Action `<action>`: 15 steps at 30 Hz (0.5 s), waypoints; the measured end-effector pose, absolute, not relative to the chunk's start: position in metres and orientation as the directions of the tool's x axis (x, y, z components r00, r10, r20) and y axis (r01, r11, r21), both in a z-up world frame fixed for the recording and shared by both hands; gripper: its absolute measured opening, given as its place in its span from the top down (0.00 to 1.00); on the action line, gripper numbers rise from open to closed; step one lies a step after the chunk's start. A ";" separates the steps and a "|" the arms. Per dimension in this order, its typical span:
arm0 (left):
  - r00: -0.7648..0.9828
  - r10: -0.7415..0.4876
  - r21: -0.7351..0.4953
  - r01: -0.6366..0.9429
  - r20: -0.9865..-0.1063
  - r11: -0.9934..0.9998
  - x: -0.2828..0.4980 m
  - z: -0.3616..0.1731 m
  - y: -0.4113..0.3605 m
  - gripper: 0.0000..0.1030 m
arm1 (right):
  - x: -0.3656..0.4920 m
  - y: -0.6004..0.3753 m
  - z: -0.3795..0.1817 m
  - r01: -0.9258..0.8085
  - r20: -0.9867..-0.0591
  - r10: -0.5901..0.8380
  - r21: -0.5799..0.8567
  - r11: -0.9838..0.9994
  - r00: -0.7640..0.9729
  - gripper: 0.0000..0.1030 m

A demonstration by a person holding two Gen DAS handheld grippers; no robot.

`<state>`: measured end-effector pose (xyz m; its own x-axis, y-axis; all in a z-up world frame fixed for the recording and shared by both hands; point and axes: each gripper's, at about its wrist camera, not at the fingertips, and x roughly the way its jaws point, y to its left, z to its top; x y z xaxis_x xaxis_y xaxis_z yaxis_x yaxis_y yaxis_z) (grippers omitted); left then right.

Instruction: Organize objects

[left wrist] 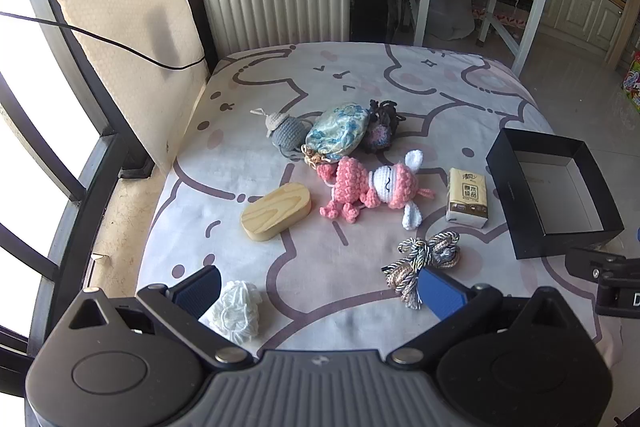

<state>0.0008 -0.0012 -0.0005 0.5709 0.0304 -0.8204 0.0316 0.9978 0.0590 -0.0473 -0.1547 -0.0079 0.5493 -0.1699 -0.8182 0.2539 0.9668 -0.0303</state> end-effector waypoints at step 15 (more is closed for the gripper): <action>0.572 0.025 0.055 0.035 -0.820 0.998 -0.001 0.000 -0.002 0.00 | -0.048 -0.155 -0.008 0.251 -0.820 -0.169 -0.031 0.967 0.547 0.00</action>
<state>-0.0008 -0.0021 -0.0004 0.5717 0.0254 -0.8201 0.0351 0.9978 0.0555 -0.0479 -0.1551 -0.0076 0.5474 -0.1687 -0.8197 0.2515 0.9674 -0.0311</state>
